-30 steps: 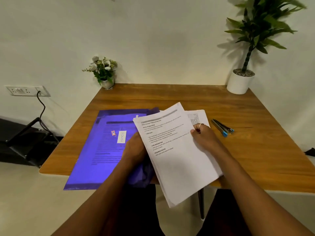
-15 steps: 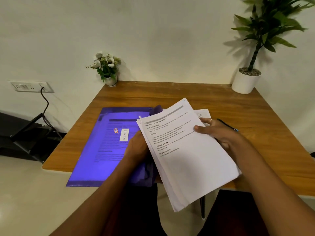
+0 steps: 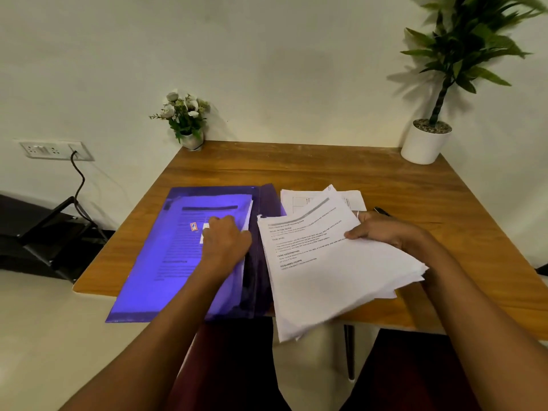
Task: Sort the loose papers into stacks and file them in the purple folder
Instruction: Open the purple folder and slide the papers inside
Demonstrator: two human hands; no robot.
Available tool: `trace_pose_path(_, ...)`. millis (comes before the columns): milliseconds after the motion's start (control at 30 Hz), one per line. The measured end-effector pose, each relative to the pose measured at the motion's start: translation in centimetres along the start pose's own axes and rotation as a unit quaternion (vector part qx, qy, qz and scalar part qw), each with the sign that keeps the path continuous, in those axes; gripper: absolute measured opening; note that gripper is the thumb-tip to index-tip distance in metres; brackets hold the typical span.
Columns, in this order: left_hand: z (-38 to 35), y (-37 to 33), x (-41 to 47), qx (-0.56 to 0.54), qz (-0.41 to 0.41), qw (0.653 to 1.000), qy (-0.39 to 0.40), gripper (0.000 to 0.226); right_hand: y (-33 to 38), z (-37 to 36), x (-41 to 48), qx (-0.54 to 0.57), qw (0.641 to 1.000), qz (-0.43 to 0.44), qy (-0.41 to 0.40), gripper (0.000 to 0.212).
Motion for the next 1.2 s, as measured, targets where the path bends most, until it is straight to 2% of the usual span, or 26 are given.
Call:
trace_pose_path(67,1.1,-0.2,0.0,-0.026,-0.003,1.0,-0.002,0.02,0.1,0.1,0.4,-0.02,1.0,-0.007,0.006,0.047)
trace_pose_path(167,2.3,-0.1,0.3,-0.034,-0.008,0.999,-0.006,0.028,0.9,0.0,0.5,-0.047,0.998,0.003,0.036,0.053)
trace_pose_path(233,2.9,-0.4,0.4,-0.015,-0.032,0.999,-0.014,0.017,1.8,-0.4,0.2,-0.046,0.997,0.015,0.055,0.049)
trace_pose_path(367,3.4,-1.1,0.7,0.005,-0.067,0.998,-0.021,0.015,3.5,-0.6,0.2,-0.03,0.995,0.036,0.094,0.042)
trace_pose_path(533,3.5,-1.1,0.8,0.024,-0.076,0.997,0.006,0.017,5.4,-1.2,0.9,-0.124,0.981,0.036,0.144,0.042)
trace_pose_path(700,3.1,-1.2,0.6,0.024,-0.083,0.996,0.017,0.018,7.4,-2.0,2.1,-0.179,0.977,0.03,0.11,0.036)
trace_pose_path(767,3.1,-1.7,0.2,0.02,-0.096,0.995,0.019,0.021,8.0,-2.3,2.8,-0.194,0.976,0.037,0.088,0.043)
trace_pose_path(900,3.3,-1.7,0.0,-0.005,-0.101,0.994,0.029,0.018,7.9,-1.6,4.2,-0.148,0.988,0.042,0.016,0.051)
trace_pose_path(967,3.4,-1.6,0.2,-0.01,-0.093,0.995,0.041,0.017,7.4,-0.9,4.2,-0.116,0.992,0.046,-0.006,0.038)
trace_pose_path(1033,3.5,-1.7,0.2,-0.018,-0.099,0.994,0.039,0.022,6.5,-0.4,3.7,-0.072,0.996,0.043,0.022,0.029)
trace_pose_path(1133,3.6,-1.7,0.2,-0.02,-0.097,0.995,0.03,0.029,5.3,-0.7,3.1,-0.003,0.993,0.034,0.109,0.041)
trace_pose_path(1200,3.6,-1.7,0.1,-0.025,-0.086,0.995,0.033,0.034,5.0,-1.0,3.7,-0.013,0.993,0.025,0.115,0.047)
Point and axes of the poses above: each hand's wrist, its own x-axis towards the middle knuckle, its own z-axis out of the back of the hand, y = z × x, the point moved 5 cm from there along x, towards the middle knuckle, and after that the axes turned 8 degrees about -x, right-handed, at the moved point
